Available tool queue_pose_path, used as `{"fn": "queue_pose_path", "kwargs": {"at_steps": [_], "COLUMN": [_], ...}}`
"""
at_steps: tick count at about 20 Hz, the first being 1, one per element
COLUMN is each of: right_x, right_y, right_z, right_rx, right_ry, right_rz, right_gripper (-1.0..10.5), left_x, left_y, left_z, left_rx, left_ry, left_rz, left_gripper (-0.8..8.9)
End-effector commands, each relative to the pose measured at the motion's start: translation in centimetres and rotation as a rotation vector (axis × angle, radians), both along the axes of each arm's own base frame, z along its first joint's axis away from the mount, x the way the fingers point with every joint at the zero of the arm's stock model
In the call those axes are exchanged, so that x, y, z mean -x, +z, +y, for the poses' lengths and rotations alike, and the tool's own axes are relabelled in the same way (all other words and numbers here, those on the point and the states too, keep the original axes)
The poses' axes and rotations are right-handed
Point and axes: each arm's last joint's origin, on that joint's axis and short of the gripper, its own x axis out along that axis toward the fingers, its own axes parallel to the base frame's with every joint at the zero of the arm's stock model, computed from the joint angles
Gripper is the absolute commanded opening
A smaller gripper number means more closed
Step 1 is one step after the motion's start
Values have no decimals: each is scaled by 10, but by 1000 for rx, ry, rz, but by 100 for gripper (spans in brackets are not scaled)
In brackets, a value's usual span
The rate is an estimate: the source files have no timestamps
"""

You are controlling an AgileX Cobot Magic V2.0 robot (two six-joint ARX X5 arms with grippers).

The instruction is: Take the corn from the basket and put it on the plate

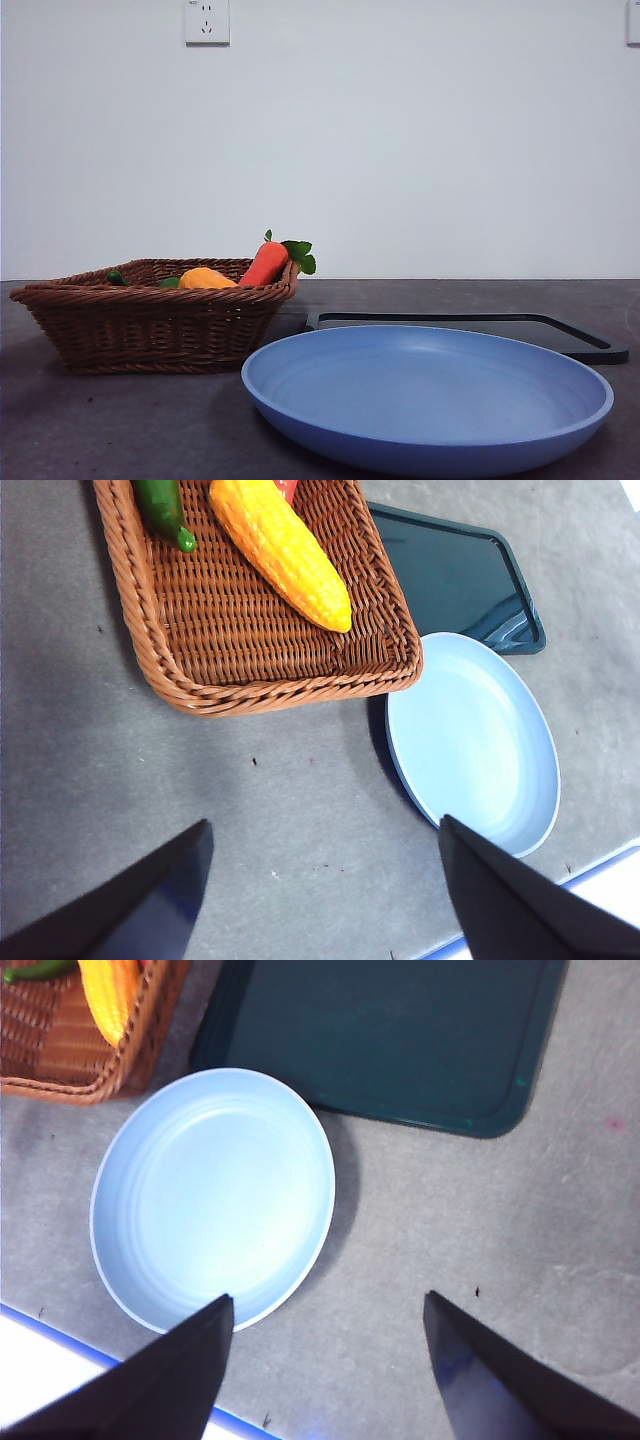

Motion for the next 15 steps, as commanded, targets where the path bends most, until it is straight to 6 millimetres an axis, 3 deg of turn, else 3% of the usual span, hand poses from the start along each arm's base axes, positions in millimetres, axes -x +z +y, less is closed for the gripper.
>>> {"fn": "queue_pose_path", "kwargs": {"at_steps": [1, 7, 15], "right_x": [-8, -49, -106], "right_y": [2, -15, -65], "right_z": [3, 20, 52], "right_rx": [-9, -9, 16], "right_ry": [13, 88, 182], "right_rz": [8, 69, 212], "right_gripper": [319, 319, 318], "left_x": [-1, -1, -1], "left_y": [6, 6, 7], "left_z": [0, 0, 0], "left_rx": [9, 9, 9], "left_ry": [0, 0, 0], "left_rz": [-19, -19, -20], "left_gripper": [380, 379, 379]}}
